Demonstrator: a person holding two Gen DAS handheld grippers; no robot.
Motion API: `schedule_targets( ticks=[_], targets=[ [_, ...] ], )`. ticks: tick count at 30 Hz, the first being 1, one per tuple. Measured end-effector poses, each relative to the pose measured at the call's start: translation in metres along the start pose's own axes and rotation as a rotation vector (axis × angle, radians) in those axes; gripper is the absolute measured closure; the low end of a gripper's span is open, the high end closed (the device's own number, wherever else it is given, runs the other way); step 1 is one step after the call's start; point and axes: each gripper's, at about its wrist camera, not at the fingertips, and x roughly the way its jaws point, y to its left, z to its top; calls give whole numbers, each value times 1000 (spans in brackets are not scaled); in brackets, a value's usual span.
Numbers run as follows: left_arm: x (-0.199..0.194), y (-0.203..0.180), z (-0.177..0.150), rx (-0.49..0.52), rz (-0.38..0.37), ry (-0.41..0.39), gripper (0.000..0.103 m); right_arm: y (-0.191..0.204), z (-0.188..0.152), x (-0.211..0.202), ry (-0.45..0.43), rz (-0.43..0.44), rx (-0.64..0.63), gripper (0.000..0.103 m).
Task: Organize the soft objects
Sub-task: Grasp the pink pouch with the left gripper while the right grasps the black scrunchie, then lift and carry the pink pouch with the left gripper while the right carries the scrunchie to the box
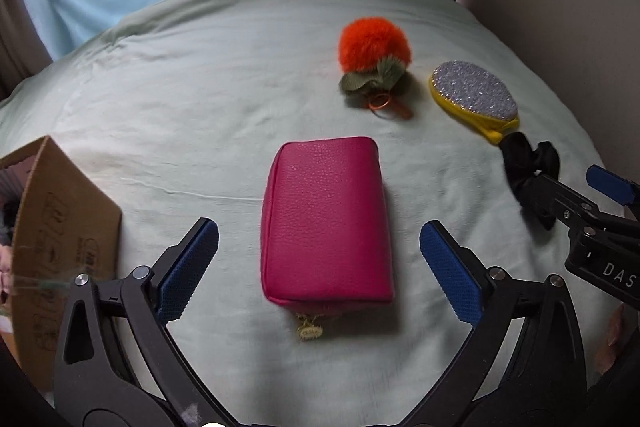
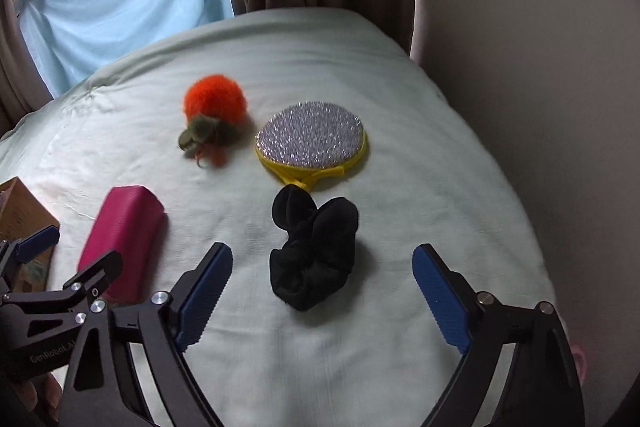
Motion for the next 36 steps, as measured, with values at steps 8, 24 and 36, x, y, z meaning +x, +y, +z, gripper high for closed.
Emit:
schedule_targets(
  ticks=[8,24,36],
  targets=[
    [36,-2,4,-24,-28,72,32,-3,-2,41,68,-29,15,38],
    [26,10,19,-60,-32,98,52,-8,2,27,77,-64,6,76],
    [-65,11,54,-42,-72,58,52,3,36,-55,25,-76,43,77]
  ],
)
